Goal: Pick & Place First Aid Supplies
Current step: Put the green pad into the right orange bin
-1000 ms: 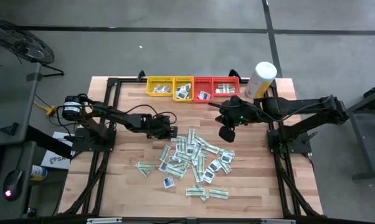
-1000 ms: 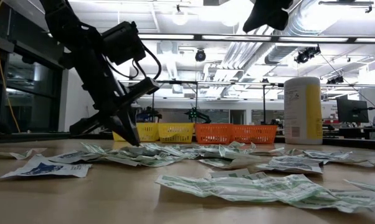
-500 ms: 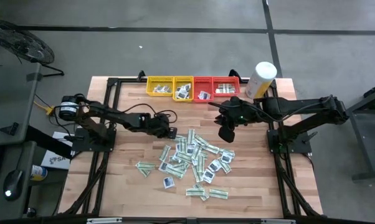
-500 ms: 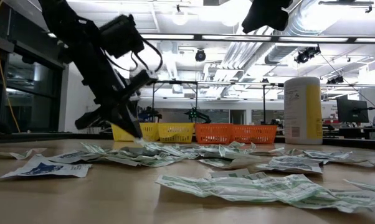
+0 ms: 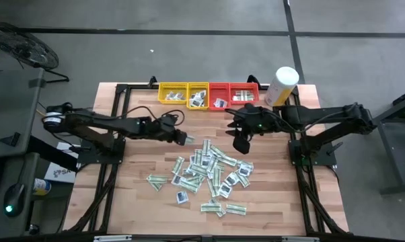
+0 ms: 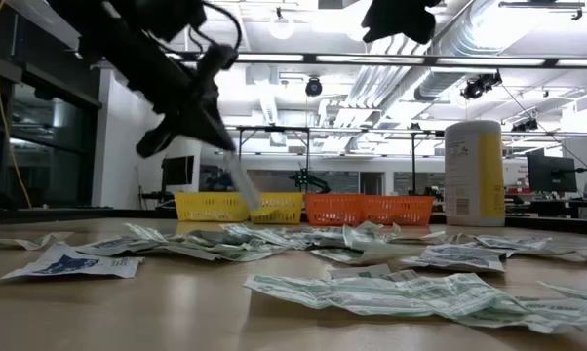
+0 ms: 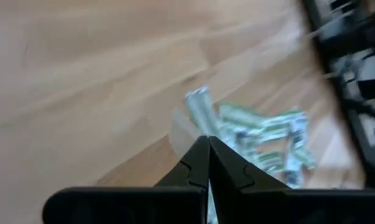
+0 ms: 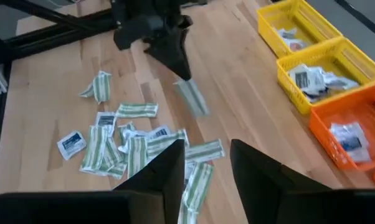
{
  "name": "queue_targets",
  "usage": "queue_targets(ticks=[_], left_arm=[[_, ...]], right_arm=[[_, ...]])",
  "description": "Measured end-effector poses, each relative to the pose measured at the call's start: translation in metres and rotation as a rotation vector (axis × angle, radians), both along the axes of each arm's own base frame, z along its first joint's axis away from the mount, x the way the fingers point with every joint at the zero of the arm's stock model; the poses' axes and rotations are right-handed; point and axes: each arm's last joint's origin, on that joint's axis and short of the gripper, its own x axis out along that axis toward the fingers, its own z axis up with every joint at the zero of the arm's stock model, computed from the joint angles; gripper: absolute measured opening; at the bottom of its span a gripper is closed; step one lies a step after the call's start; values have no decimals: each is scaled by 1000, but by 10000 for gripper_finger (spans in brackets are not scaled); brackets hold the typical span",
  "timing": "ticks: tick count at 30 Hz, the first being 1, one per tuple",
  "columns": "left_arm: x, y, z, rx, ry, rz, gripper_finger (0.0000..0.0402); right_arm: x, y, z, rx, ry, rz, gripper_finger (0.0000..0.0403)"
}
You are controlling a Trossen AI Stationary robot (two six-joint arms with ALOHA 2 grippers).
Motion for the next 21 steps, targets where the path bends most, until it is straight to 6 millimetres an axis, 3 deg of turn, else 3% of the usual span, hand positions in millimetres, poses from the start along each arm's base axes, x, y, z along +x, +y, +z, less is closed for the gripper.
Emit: queue_targets(ticks=[12, 21], left_arm=[[-3, -1, 44, 145, -295, -89, 0], [-2, -4, 57, 178, -420, -212, 0]], right_arm=[[35, 3, -17, -56, -40, 98, 125], [39, -15, -21, -22, -35, 261, 127]])
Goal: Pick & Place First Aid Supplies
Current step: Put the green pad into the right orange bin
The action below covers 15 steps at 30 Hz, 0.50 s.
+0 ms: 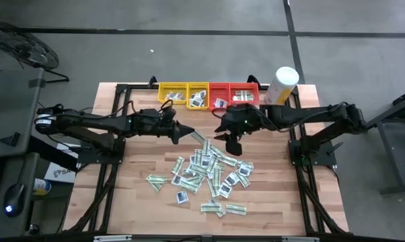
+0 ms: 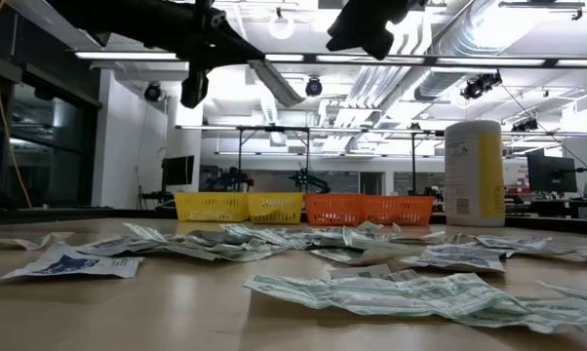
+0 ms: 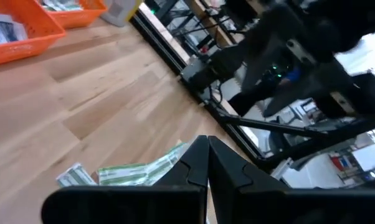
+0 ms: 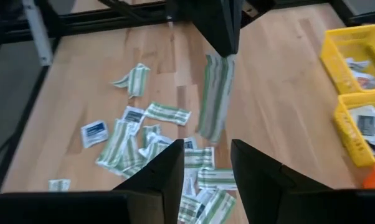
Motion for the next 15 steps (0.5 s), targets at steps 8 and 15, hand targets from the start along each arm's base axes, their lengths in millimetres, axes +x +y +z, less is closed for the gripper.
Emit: queue_targets(ticks=[8, 15], left_arm=[[0, -1, 0, 9, 3, -33, 0], [0, -1, 0, 16, -4, -35, 0]], right_arm=[[7, -24, -1, 85, -50, 50, 207], [34, -28, -29, 202, -31, 94, 240]])
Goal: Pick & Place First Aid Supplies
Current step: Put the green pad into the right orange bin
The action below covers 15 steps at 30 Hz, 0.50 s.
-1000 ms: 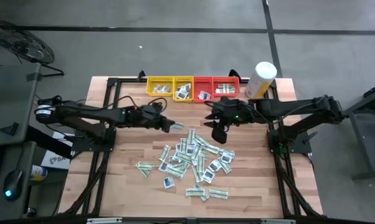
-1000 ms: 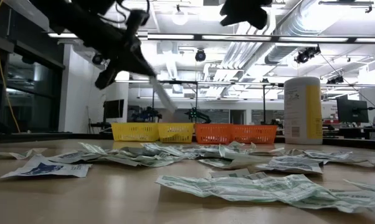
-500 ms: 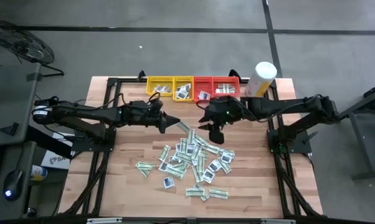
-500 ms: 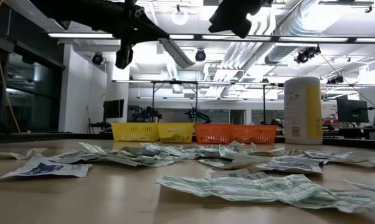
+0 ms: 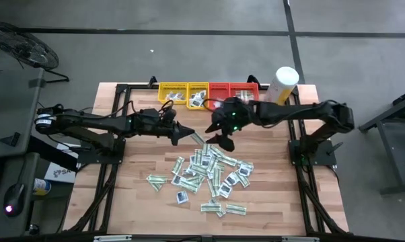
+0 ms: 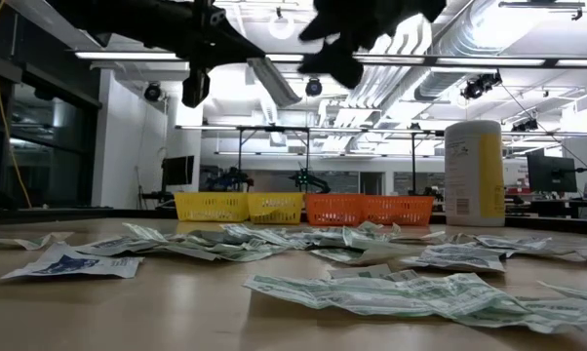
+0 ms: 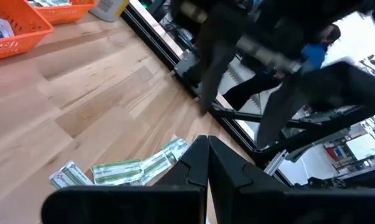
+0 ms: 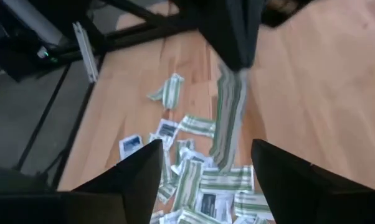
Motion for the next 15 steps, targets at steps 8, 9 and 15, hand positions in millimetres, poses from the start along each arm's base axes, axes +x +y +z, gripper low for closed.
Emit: queue_targets(ticks=[8, 9, 15], left_arm=[[0, 0, 0, 0, 0, 0, 0], [0, 0, 0, 0, 0, 0, 0], [0, 0, 0, 0, -1, 0, 0]], right_arm=[[20, -5, -29, 46, 33, 33, 240], [24, -5, -33, 49, 37, 35, 240], [29, -7, -43, 52, 51, 37, 228]])
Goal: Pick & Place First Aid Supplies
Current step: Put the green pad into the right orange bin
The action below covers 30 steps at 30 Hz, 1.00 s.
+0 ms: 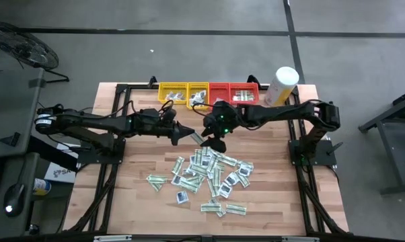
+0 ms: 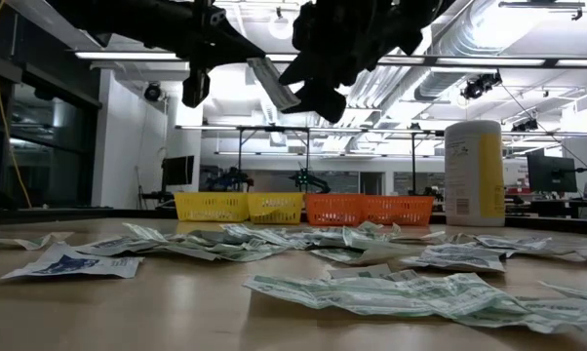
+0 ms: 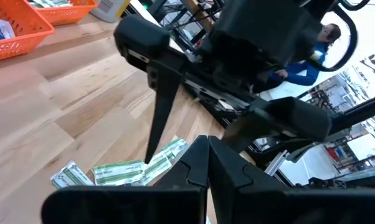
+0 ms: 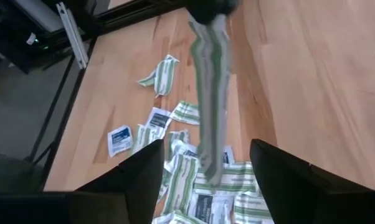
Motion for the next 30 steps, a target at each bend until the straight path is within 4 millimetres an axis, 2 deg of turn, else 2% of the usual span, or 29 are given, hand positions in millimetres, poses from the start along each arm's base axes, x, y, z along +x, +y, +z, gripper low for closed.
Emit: queue_targets(ticks=[7, 16, 26, 30], left_arm=[[0, 0, 0, 0, 0, -1, 0], [0, 0, 0, -1, 0, -3, 0], [0, 1, 0, 7, 2, 26, 2], [0, 1, 0, 55, 5, 20, 29]], right_arm=[[0, -1, -1, -18, 6, -28, 160], [-1, -4, -1, -5, 31, -87, 13], [-1, -3, -2, 27, 48, -104, 1], [-3, -4, -4, 48, 78, -125, 1]])
